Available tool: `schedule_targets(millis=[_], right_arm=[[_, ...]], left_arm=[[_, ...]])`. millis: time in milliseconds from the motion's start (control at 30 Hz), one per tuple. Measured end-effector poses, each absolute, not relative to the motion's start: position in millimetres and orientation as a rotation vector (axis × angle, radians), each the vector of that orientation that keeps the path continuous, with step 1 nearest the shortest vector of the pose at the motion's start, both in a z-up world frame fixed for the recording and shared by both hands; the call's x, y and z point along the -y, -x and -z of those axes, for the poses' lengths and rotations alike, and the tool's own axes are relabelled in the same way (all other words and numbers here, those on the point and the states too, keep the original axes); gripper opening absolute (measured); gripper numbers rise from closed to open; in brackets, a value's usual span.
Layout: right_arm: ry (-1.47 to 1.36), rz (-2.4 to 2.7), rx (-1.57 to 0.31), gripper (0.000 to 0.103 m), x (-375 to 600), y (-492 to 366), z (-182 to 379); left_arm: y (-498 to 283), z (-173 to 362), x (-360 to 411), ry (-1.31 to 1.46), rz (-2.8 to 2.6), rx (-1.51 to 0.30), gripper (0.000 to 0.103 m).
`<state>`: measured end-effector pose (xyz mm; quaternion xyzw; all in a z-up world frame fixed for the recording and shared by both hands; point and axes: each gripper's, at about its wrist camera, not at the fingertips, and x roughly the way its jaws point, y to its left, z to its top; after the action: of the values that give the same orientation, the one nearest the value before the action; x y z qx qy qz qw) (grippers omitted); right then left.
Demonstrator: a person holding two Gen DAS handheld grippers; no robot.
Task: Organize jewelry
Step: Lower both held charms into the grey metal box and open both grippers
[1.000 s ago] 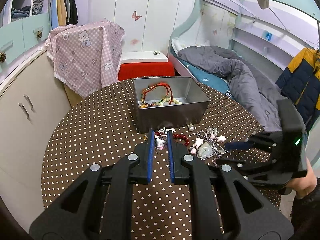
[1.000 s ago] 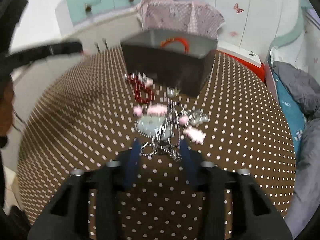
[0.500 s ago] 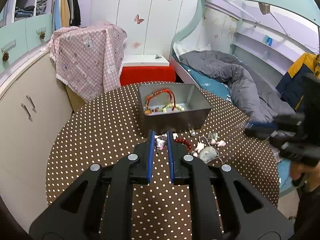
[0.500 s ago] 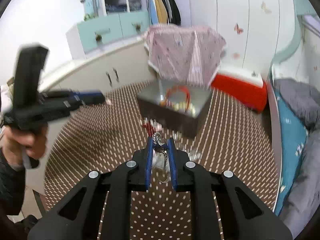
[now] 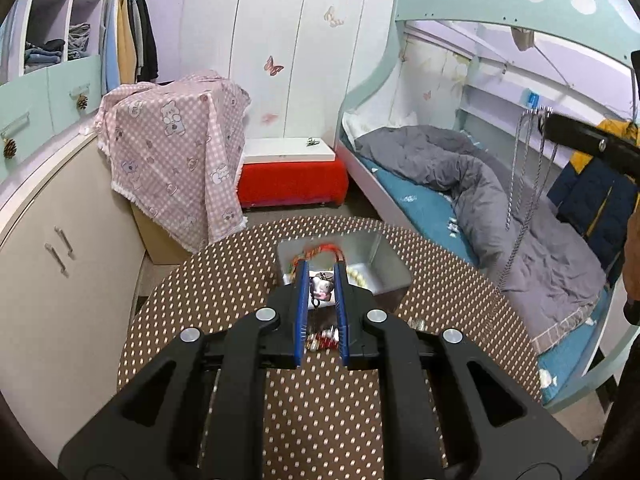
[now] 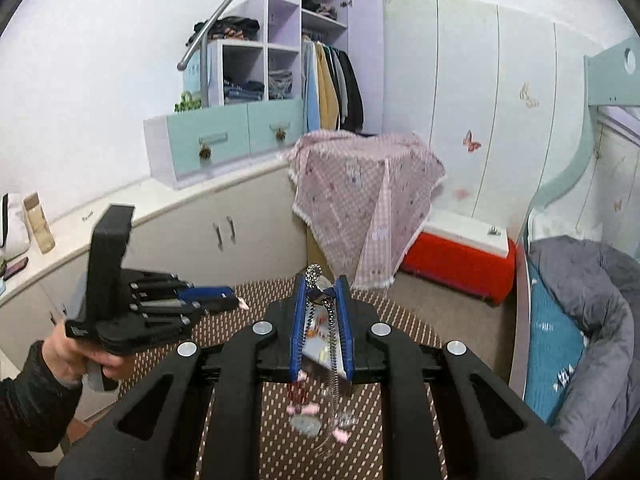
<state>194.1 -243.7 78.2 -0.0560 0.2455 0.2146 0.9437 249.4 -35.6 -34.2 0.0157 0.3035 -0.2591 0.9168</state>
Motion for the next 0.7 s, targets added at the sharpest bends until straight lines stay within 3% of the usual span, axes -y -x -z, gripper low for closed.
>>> schedule_targets(millis=[267, 433, 467, 500, 533, 567, 600, 700], right_arm=[[0.092, -0.441, -0.489, 0.013, 243, -232, -97], [0.074, -0.432, -0.572, 0.013, 235, -268, -70], [0.069, -0.422, -0.592, 0.014, 235, -274, -62], [0.061, -0.411, -0.615, 0.019, 236, -281, -54], [0.044, -0.394, -0.648, 0.026, 238, -290, -41], [0.026, -0.383, -0.664, 0.049, 241, -293, -33], [0.000, -0.368, -0.670, 0.076, 246, -294, -26], [-0.067, -0.344, -0.642, 0.094, 262, -287, -18]], left_arm=[[-294, 27, 63, -0.058, 0.568, -0.663, 0.013], [-326, 49, 82, -0.074, 0.574, -0.740, 0.014], [-332, 54, 83, -0.073, 0.564, -0.759, 0.022], [-338, 60, 83, -0.067, 0.540, -0.772, 0.063], [-341, 63, 80, -0.060, 0.499, -0.762, 0.085], [-339, 62, 75, -0.047, 0.452, -0.723, 0.097], [-336, 62, 67, -0.031, 0.426, -0.684, 0.097], [-332, 63, 53, -0.001, 0.400, -0.697, 0.097]])
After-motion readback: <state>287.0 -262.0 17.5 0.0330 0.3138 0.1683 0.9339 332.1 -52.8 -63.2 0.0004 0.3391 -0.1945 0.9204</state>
